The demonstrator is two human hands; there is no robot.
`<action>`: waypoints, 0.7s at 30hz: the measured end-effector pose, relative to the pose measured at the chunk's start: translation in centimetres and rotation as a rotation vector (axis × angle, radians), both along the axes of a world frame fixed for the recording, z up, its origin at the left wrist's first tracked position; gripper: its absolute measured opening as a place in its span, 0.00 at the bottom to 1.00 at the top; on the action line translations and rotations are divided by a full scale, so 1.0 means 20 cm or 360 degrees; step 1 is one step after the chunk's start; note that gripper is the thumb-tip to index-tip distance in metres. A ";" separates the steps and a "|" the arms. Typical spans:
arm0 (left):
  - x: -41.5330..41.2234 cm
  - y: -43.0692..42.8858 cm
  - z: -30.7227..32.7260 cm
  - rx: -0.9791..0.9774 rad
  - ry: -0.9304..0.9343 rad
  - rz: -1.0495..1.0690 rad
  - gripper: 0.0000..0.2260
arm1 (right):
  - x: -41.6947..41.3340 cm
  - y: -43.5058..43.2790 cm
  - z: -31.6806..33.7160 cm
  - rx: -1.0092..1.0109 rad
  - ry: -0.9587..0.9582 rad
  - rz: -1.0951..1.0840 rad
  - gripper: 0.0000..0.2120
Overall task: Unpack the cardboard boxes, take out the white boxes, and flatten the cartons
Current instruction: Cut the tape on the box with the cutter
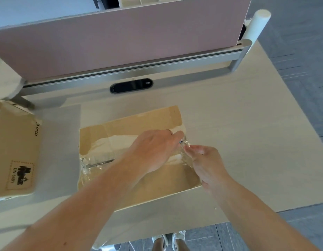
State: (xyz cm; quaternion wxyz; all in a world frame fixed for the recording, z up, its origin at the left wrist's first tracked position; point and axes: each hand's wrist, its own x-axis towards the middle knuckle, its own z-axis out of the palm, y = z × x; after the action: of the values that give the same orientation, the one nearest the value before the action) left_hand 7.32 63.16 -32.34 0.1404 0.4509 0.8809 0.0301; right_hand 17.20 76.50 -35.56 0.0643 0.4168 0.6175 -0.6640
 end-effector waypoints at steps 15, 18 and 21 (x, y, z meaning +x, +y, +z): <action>-0.06 0.17 0.00 -0.0373 0.0151 -0.0246 0.05 | 0.02 -0.03 -0.03 0.0128 0.0034 -0.0086 0.10; -0.05 0.21 0.01 -0.0425 0.0166 -0.0279 0.06 | 0.02 -0.03 -0.04 0.0248 0.0073 -0.0060 0.10; -0.07 0.21 0.03 -0.0466 0.0174 -0.0316 0.08 | 0.03 -0.04 -0.05 0.0309 0.0114 -0.0106 0.09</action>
State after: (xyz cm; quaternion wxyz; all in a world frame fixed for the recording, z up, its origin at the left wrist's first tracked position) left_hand 6.01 67.45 -31.79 0.1588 0.5113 0.8334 -0.1370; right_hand 17.75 75.64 -36.56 -0.0206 0.4174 0.6665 -0.6173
